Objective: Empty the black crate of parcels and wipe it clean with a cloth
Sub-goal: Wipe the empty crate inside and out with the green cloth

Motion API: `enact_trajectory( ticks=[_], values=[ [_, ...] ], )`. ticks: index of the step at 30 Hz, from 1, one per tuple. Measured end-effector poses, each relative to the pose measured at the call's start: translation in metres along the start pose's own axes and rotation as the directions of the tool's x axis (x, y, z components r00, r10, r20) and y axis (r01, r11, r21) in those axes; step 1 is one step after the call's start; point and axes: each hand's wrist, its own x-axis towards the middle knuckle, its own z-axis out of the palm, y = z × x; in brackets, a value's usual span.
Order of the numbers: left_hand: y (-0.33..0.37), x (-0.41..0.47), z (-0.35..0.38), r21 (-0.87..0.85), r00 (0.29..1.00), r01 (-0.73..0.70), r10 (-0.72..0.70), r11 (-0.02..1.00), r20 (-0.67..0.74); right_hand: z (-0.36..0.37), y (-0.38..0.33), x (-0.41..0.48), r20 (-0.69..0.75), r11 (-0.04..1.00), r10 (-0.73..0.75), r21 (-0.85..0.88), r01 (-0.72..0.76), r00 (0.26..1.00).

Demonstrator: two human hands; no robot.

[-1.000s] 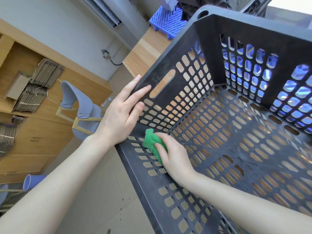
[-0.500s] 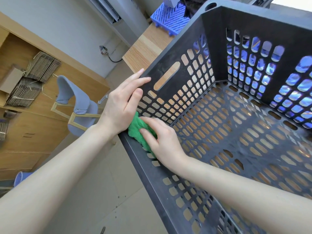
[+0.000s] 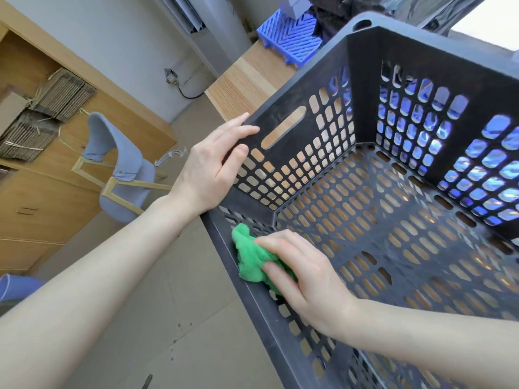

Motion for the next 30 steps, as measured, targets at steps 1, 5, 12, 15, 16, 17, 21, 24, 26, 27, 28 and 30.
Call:
enact_trajectory(
  ticks=[1, 5, 12, 15, 16, 17, 21, 24, 26, 27, 28, 30],
  values=[
    [0.000, 0.000, 0.001, 0.003, 1.000, -0.006, 0.006, 1.000, 0.002, 0.003, -0.001, 0.010, -0.007, 1.000, 0.024, 0.006, -0.024, 1.000],
    [-0.001, 0.001, 0.002, 0.010, 1.000, -0.016, 0.016, 1.000, 0.004, 0.019, -0.005, 0.057, -0.050, 0.986, 0.162, 0.049, -0.159, 0.986],
    [0.000, 0.000, 0.001, 0.033, 1.000, -0.009, 0.009, 0.999, 0.020, -0.004, -0.019, 0.014, 0.024, 0.989, 0.146, 0.009, -0.146, 0.989],
    [0.004, 0.000, 0.000, 0.058, 0.999, 0.005, -0.007, 0.998, 0.040, -0.022, -0.029, -0.022, 0.083, 0.990, 0.140, -0.030, -0.138, 0.987],
    [0.004, 0.000, -0.001, 0.070, 0.999, 0.012, -0.015, 0.997, 0.044, -0.026, -0.032, -0.032, 0.109, 0.991, 0.136, -0.029, -0.134, 0.985],
    [0.004, 0.000, 0.000, 0.081, 0.999, 0.011, -0.015, 0.997, 0.050, -0.029, -0.035, -0.038, 0.133, 0.991, 0.134, -0.032, -0.131, 0.982],
    [0.007, -0.001, -0.001, 0.103, 0.998, -0.003, -0.004, 0.995, 0.068, -0.027, -0.038, -0.025, 0.140, 0.983, 0.181, -0.057, -0.175, 0.973],
    [0.009, -0.002, -0.002, 0.115, 0.997, 0.002, -0.011, 0.993, 0.076, -0.013, -0.037, 0.007, 0.087, 0.967, 0.253, -0.042, -0.250, 0.964],
    [0.011, -0.003, -0.003, 0.118, 0.996, 0.003, -0.013, 0.993, 0.084, -0.006, -0.036, 0.019, 0.063, 0.957, 0.291, -0.028, -0.290, 0.954],
    [0.012, -0.003, -0.003, 0.124, 0.996, 0.001, -0.012, 0.992, 0.088, -0.005, -0.037, 0.020, 0.058, 0.953, 0.302, -0.027, -0.301, 0.952],
    [0.013, -0.003, -0.003, 0.130, 0.996, 0.000, -0.012, 0.991, 0.091, -0.007, -0.038, 0.018, 0.061, 0.952, 0.304, -0.033, -0.303, 0.951],
    [0.015, -0.004, -0.004, 0.142, 0.995, 0.008, -0.023, 0.990, 0.098, -0.015, -0.043, 0.004, 0.093, 0.954, 0.300, -0.053, -0.296, 0.949]
  ],
)
